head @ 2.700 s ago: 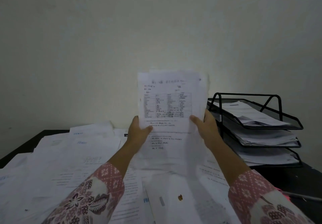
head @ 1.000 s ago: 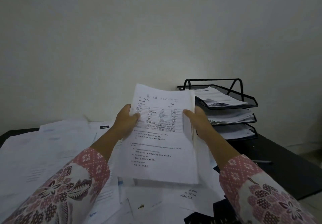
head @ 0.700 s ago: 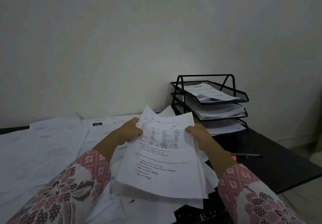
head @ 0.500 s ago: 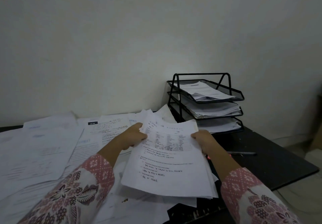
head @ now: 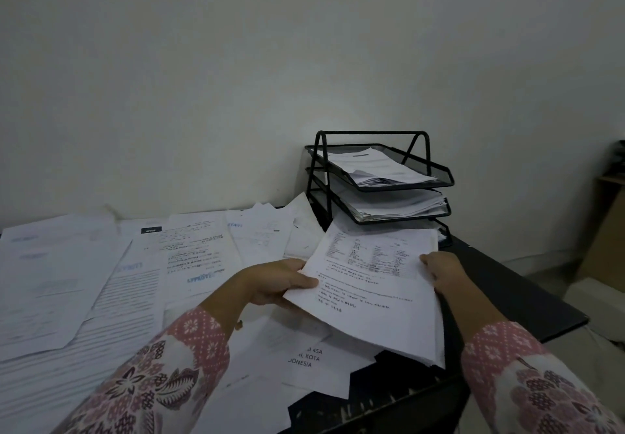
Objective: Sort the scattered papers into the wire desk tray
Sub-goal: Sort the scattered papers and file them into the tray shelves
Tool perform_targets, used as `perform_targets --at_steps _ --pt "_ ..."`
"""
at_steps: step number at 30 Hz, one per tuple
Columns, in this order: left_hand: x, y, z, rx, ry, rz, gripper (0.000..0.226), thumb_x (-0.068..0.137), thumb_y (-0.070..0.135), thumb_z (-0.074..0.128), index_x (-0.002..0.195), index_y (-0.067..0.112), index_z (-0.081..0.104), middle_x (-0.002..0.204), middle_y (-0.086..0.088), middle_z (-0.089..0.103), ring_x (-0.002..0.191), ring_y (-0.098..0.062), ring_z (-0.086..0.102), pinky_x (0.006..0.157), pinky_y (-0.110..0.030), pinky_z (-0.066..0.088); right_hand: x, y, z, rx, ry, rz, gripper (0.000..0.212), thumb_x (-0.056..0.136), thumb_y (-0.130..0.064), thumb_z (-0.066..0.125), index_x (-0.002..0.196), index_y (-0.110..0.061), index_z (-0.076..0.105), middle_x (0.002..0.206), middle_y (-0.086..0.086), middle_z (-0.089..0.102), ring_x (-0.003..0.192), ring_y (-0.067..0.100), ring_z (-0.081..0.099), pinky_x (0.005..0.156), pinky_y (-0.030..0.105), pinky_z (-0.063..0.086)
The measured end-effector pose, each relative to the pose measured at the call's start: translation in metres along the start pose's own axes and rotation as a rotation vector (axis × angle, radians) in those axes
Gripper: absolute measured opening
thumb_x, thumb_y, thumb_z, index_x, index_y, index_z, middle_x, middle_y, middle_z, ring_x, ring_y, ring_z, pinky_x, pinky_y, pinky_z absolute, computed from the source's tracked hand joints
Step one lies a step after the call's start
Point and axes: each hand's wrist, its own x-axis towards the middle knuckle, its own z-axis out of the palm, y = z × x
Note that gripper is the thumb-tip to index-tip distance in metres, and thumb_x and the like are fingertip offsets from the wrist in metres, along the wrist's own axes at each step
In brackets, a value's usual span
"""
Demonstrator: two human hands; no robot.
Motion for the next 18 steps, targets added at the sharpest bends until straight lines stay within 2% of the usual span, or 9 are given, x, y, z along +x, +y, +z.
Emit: perform_targets --at_steps 5,7,10,12,14,16,18 --pt "0.021 0.008 0.014 0.060 0.135 0.062 0.040 0.095 0.008 0.051 0.133 0.015 0.040 0.117 -0.003 0.058 0.087 -0.011 0.059 0.054 -0.019 0.052 0.007 0.001 -0.013 0.161 0.015 0.020 0.040 0.095 -0.008 0.051 0.130 0.011 0.045 0.133 0.023 0.048 0.121 0.037 0.046 0.102 0.043 0.037" --pt "0.030 0.011 0.019 0.037 0.176 0.080 0.040 0.096 0.007 0.049 0.133 0.015 0.038 0.122 -0.005 0.055 0.087 -0.011 0.058 0.051 -0.017 0.051 0.009 0.001 -0.017 0.168 -0.011 0.035 0.043 0.094 -0.012 0.054 0.130 0.009 0.046 0.129 0.023 0.051 0.110 0.036 0.052 0.099 0.043 0.041" --pt "0.041 0.017 0.029 -0.048 0.205 0.101 0.038 0.096 0.002 0.044 0.132 0.013 0.037 0.127 -0.008 0.054 0.082 -0.016 0.064 0.049 -0.017 0.049 0.009 0.000 -0.024 0.114 -0.080 0.064 0.039 0.092 -0.014 0.056 0.124 0.007 0.051 0.099 0.019 0.058 0.080 0.030 0.054 0.072 0.038 0.047" --pt "0.049 0.021 0.036 -0.114 0.225 0.119 0.035 0.096 0.000 0.041 0.128 0.012 0.039 0.126 -0.012 0.054 0.080 -0.018 0.066 0.048 -0.018 0.048 0.010 0.000 -0.030 0.070 -0.110 0.064 0.033 0.091 -0.014 0.057 0.118 0.006 0.054 0.082 0.014 0.055 0.068 0.028 0.052 0.057 0.033 0.042" --pt "0.057 0.025 0.045 -0.193 0.263 0.134 0.030 0.095 -0.003 0.040 0.122 0.012 0.042 0.119 -0.012 0.056 0.081 -0.020 0.064 0.047 -0.018 0.048 0.009 0.001 -0.035 0.088 -0.135 0.065 0.026 0.091 -0.012 0.057 0.112 0.004 0.055 0.078 0.014 0.055 0.060 0.027 0.056 0.048 0.032 0.047" --pt "0.067 0.027 0.055 -0.252 0.298 0.144 0.028 0.093 -0.005 0.040 0.116 0.010 0.044 0.112 -0.011 0.058 0.083 -0.021 0.063 0.046 -0.019 0.049 0.007 0.002 -0.038 0.251 -0.180 0.093 0.015 0.092 -0.012 0.056 0.101 0.000 0.055 0.080 0.013 0.056 0.062 0.024 0.058 0.039 0.023 0.050" --pt "0.078 0.030 0.064 -0.303 0.341 0.151 0.033 0.091 -0.006 0.041 0.121 0.006 0.044 0.114 -0.013 0.058 0.085 -0.023 0.063 0.048 -0.022 0.051 0.004 0.004 -0.039 0.443 -0.203 0.105 0.013 0.092 -0.016 0.057 0.090 -0.004 0.055 0.082 0.012 0.058 0.068 0.023 0.057 0.037 0.019 0.048"
